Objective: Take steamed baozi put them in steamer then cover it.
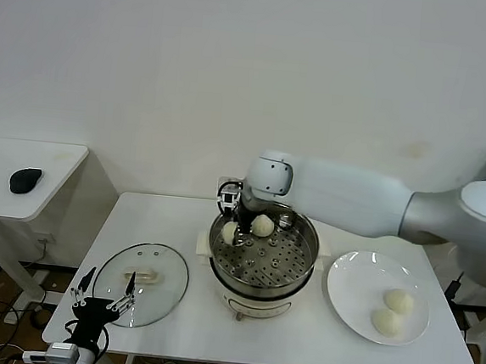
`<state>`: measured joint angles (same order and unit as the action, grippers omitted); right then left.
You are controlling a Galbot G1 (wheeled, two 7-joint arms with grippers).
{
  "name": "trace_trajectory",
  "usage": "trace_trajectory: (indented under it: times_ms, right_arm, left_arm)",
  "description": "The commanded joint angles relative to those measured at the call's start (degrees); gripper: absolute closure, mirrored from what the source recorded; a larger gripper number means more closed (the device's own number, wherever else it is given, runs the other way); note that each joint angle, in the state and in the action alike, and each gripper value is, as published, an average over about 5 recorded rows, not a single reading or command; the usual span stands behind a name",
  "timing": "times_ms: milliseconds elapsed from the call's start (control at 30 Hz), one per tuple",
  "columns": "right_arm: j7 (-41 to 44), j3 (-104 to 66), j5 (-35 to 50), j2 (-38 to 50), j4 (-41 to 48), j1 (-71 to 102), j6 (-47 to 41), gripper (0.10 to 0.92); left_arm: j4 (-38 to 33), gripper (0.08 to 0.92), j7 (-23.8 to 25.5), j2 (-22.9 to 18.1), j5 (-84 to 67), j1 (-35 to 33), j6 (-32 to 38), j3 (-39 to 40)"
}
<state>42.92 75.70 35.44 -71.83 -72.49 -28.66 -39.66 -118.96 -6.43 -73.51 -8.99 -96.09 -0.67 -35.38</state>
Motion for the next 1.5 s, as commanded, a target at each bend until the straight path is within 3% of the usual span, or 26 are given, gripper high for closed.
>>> trace_trajectory:
  times_ms: [33, 267, 400, 533, 633, 933, 1267, 1500]
  right_arm:
    - [-2.0, 0.0, 0.7, -3.2, 3.5, 3.3, -2.0, 0.457]
    - [-1.9, -0.3, 3.0, -0.1, -0.6, -0.1, -2.1, 0.444]
    - [1.2, 0.7, 3.8, 5.0, -5.8, -6.3, -2.0, 0.360]
    - [5.7, 2.6, 3.6, 12.7, -12.2, -12.9, -1.8, 0.249]
    - [8.8, 5.1, 3.0, 19.1, -17.9, -17.9, -1.2, 0.210]
    - [15.8, 12.7, -5.4, 39.0, -29.4, -26.5, 3.8, 0.202]
    - [21.1, 10.2, -19.6, 54.4, -28.6, -16.4, 15.2, 0.203]
    - [23.4, -13.0, -28.3, 59.2, -22.0, 10.6, 23.0, 0.203]
  left_arm:
    - [0.1, 0.177, 0.0, 0.0, 0.0, 0.0, 0.1, -0.1]
    - [-0.1, 0.177, 0.0, -0.2, 0.1, -0.3, 0.1, -0.1]
    - [-0.1, 0.177, 0.0, -0.2, 0.1, -0.3, 0.1, -0.2]
    - [-0.3, 0.177, 0.0, 0.1, 0.1, -0.3, 0.0, -0.1]
    - [-0.6, 0.177, 0.1, 0.2, 0.1, -0.2, -0.1, 0.1]
    - [-1.8, 0.177, 0.1, 0.6, 0.4, -1.2, -0.1, 0.8]
    - [-2.2, 0.177, 0.1, 0.1, 1.2, -2.4, 0.0, 1.1]
    - [-2.2, 0.177, 0.1, -0.4, 1.9, -2.6, 0.0, 1.0]
